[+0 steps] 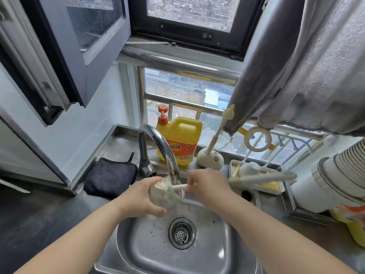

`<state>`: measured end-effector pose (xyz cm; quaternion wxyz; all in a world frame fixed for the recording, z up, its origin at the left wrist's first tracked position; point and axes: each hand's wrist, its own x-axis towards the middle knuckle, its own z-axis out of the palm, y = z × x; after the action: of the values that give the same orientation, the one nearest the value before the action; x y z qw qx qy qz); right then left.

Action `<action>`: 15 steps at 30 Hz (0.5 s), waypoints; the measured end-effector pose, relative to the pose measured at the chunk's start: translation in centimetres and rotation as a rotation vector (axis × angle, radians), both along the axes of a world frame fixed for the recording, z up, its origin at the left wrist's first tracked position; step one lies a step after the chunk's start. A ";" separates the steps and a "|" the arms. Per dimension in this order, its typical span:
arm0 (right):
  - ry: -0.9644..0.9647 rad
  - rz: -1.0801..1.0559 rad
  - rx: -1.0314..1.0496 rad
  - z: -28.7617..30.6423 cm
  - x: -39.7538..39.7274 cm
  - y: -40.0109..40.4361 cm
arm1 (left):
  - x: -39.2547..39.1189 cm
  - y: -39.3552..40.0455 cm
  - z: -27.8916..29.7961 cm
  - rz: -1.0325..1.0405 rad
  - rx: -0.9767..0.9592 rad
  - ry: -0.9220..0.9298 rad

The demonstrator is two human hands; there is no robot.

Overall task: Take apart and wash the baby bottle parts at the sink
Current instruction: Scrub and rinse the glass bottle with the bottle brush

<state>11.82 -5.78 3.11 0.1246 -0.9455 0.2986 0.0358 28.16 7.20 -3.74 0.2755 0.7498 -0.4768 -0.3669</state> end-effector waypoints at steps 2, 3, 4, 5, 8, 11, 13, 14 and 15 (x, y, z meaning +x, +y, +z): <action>-0.136 0.233 -0.406 -0.6 -0.1 -0.1 | 0.3 0.1 -0.2 -0.033 0.037 0.071; -0.164 0.337 -0.480 -1.1 -0.2 -0.2 | 0.4 0.2 -0.2 -0.051 0.052 0.092; -0.169 0.383 -0.490 -1.3 -0.4 -0.4 | 0.5 0.1 0.0 -0.066 0.066 0.100; -0.178 0.390 -0.488 -1.6 -0.5 -0.5 | 0.6 0.0 0.3 -0.075 0.068 0.106; -0.114 0.137 -0.267 -1.2 -0.2 0.2 | 0.8 -0.2 0.6 -0.041 0.023 0.107; 0.135 -0.119 0.229 -1.6 0.0 0.2 | 0.3 -0.7 1.0 -0.060 -0.022 -0.067; 0.165 -0.177 0.476 -1.5 -0.1 0.1 | -0.1 -0.8 0.9 -0.125 -0.058 -0.263; 0.166 -0.181 0.533 -1.1 -0.4 -0.1 | -0.1 -0.8 0.9 -0.138 -0.072 -0.331; 0.174 -0.180 0.546 -0.8 -0.6 -0.4 | -0.1 -0.8 0.6 -0.133 -0.070 -0.372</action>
<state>11.17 -6.17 2.29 0.3507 -0.8402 0.3701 0.1847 28.09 6.43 -3.13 0.1837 0.7614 -0.5805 -0.2226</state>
